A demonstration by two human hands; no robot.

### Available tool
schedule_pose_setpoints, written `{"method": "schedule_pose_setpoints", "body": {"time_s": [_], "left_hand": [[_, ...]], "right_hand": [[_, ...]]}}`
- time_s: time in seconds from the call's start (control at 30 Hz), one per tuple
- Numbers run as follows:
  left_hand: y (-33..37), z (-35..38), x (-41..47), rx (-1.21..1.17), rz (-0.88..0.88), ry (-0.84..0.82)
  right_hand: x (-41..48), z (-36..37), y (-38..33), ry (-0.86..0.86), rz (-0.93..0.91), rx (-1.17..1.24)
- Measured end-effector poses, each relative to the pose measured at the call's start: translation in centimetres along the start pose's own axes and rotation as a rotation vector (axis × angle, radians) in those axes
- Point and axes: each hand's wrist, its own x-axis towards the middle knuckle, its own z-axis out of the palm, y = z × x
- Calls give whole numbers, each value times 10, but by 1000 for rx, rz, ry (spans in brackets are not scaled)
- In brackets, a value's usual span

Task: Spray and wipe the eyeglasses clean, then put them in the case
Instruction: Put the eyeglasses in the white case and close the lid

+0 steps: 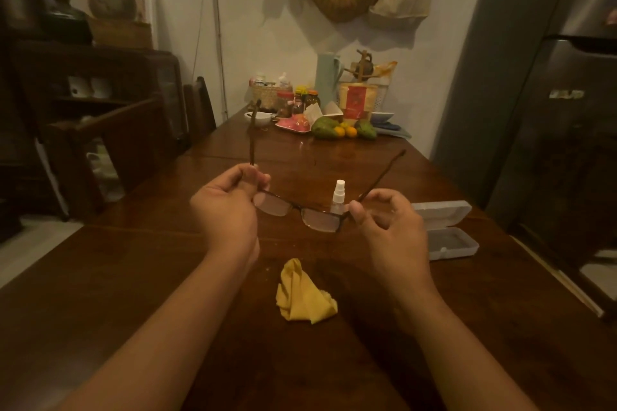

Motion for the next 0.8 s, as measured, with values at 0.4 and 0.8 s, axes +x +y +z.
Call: {"method": "schedule_pose_setpoints", "body": {"time_s": [0.4,0.8], "left_hand": [[3,1,-9,-23,-126,-169],[9,-5,-4,-41,-227,-277]], "right_hand": [[4,-6,4,-74,37,147],[11,-13,10,-175,176,102]]}}
